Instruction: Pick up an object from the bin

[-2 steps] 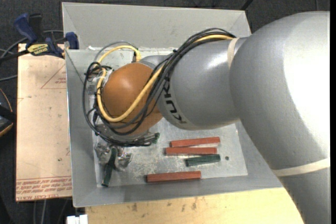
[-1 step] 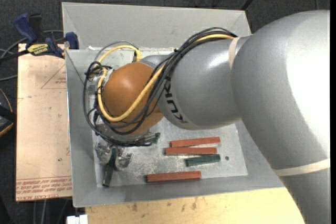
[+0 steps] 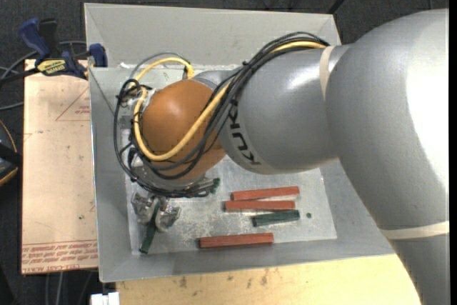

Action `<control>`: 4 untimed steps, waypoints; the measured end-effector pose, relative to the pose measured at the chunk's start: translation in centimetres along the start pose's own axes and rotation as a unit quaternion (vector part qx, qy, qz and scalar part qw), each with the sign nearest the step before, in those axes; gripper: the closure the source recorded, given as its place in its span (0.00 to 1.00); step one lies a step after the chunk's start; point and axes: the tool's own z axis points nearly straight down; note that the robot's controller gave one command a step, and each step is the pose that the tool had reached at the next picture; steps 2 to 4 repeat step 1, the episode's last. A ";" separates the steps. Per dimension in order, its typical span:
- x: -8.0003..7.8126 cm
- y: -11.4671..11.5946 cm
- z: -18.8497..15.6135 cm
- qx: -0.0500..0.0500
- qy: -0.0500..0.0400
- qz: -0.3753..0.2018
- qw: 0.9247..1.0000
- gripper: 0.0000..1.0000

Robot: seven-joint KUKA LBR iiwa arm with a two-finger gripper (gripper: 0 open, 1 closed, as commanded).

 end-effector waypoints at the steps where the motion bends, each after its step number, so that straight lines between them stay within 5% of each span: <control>1: -0.1 0.0 -1.6 0.001 -0.001 0.000 1.000 1.00; 4: -0.1 0.0 -1.6 0.001 -0.001 0.000 1.000 1.00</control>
Offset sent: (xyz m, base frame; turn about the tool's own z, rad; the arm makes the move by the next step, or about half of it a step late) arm 0.0000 0.0000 0.0629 0.0000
